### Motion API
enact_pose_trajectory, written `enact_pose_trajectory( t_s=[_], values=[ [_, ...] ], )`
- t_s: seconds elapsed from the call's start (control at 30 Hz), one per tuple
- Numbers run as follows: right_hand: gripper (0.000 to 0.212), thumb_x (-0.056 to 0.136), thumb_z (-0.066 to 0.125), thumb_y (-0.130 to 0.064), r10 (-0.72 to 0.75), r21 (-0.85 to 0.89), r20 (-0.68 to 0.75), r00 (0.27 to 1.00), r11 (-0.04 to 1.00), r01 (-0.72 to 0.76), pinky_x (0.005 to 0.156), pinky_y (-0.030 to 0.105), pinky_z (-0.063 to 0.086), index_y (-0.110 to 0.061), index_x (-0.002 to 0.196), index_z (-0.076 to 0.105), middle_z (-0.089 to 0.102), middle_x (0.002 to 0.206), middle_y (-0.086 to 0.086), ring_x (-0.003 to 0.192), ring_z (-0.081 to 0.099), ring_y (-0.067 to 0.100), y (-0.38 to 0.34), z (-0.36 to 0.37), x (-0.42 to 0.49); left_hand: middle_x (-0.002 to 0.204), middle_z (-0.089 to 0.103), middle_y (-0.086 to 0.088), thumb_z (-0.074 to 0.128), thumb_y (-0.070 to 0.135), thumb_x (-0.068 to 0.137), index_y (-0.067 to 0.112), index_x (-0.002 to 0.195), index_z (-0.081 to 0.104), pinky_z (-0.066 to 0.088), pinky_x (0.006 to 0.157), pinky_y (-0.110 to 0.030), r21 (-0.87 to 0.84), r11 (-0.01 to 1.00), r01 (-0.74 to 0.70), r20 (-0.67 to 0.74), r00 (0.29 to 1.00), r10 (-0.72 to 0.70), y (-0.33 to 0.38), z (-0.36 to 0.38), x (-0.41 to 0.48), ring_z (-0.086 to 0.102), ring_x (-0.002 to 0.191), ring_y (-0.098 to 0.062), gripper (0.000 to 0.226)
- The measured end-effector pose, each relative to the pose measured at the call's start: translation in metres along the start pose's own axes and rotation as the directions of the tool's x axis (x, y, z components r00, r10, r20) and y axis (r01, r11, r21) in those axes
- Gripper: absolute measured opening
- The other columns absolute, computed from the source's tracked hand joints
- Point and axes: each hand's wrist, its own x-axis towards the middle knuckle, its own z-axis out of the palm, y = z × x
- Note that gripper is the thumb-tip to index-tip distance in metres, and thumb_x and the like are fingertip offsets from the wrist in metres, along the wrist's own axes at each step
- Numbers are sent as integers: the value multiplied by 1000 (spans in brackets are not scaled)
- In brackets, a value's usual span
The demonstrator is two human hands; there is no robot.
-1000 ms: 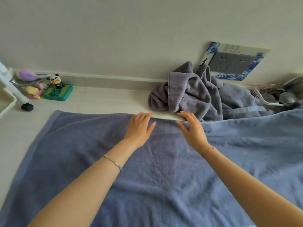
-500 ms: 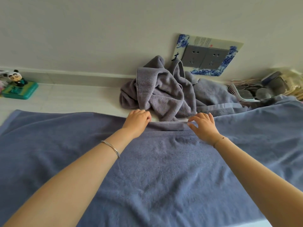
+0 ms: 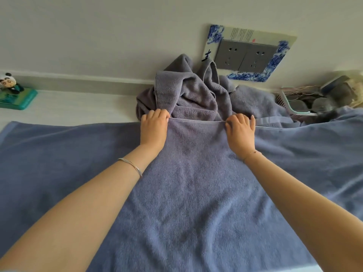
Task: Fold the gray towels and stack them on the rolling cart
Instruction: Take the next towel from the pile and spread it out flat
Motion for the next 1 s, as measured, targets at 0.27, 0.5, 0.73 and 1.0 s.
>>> enact_pose_trajectory(
  t_s=[0.27, 0.5, 0.73, 1.0],
  values=[
    [40, 91, 46, -19, 42, 226, -69, 997, 974, -25, 116, 47, 11, -12, 131, 48, 38, 147, 6, 137, 31, 24, -17, 7, -81, 131, 50, -10, 43, 27, 90, 19, 132, 48, 27, 107, -43, -178, 970, -167, 105, 977, 187, 58, 14, -92, 42, 121, -29, 43],
    [60, 93, 18, -51, 173, 111, 157, 972, 975, -191, 118, 33, -1, -27, 148, 27, 16, 156, -8, 146, 10, 16, 15, 15, -194, 150, 38, 0, 27, 50, 92, 30, 143, 39, 17, 109, -59, -45, 964, -262, 457, 853, 253, 97, 37, -163, 34, 138, -30, 56],
    [61, 92, 9, -60, 428, -80, 208, 879, 903, -421, 118, 33, -8, -40, 149, 5, 1, 158, -12, 147, -3, 13, 95, -23, -259, 159, 6, 4, 0, 57, 88, 34, 149, 4, -6, 113, -57, -14, 965, -262, 495, 837, 234, 98, 35, -161, 1, 147, -27, 65],
    [62, 94, 14, -54, 571, -40, 132, 810, 820, -571, 117, 35, -9, -29, 151, 15, 5, 160, -3, 147, -3, 19, 142, -58, -283, 160, -7, -1, -41, 65, 63, 27, 151, 0, -12, 113, -53, 4, 979, -205, 533, 828, 171, 126, 25, -160, -9, 146, -27, 104]
  ],
)
